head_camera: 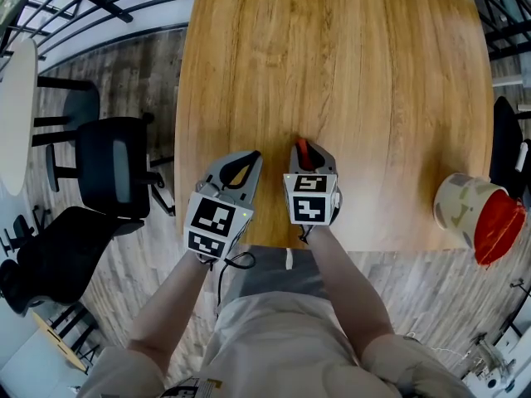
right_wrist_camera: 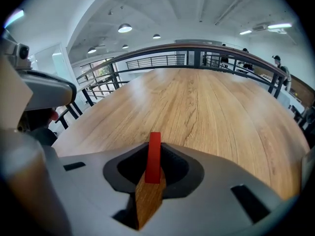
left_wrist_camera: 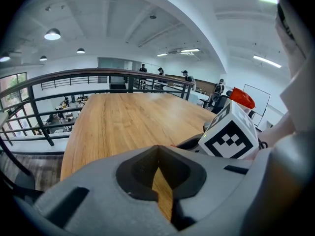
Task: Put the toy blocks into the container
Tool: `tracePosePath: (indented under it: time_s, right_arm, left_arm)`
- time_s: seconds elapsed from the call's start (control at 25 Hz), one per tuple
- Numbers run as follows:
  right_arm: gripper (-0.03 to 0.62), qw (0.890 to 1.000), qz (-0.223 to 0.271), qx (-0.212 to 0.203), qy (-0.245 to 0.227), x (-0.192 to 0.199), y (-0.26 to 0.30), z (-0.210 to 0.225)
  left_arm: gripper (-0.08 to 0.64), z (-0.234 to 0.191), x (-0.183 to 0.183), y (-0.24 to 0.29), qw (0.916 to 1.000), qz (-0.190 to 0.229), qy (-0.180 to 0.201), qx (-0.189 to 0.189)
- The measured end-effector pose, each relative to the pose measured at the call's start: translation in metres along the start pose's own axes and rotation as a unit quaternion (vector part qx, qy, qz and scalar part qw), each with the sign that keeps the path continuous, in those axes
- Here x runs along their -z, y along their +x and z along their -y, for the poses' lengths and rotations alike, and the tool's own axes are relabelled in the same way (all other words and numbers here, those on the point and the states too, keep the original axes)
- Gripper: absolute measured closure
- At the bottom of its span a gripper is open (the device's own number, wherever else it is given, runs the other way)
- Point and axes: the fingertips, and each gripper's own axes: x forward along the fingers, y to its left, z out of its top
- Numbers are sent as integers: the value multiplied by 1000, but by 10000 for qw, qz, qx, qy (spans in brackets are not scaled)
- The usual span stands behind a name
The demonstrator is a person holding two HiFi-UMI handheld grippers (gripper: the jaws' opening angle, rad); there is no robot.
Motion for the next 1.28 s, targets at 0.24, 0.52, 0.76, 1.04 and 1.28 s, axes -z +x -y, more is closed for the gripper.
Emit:
tracePosePath:
  time_s: [0.24,0.52,0.76,1.04,1.28]
  right_arm:
    - [514,9997,219,-56,-5,-16,-19,3]
    - [514,9980,627,-5,35,-42,-53,22]
    - [514,9942,1070,20,79,-69,-105,43]
    - [514,9838,1781,179,115,-109,-177,70]
    - [514,9703,2407,234,68,-140,-255,85]
  left_arm:
    - [548,5,-14,-6,9999,104,86,13]
    - [548,17,-46,-13,9991,352,249,60]
    - [548,37,-80,-22,9974,585,407,81]
    - [548,73,-132,-32,9922,1019,671,267]
    - [548,110,-174,-51,9851,1369,938,455]
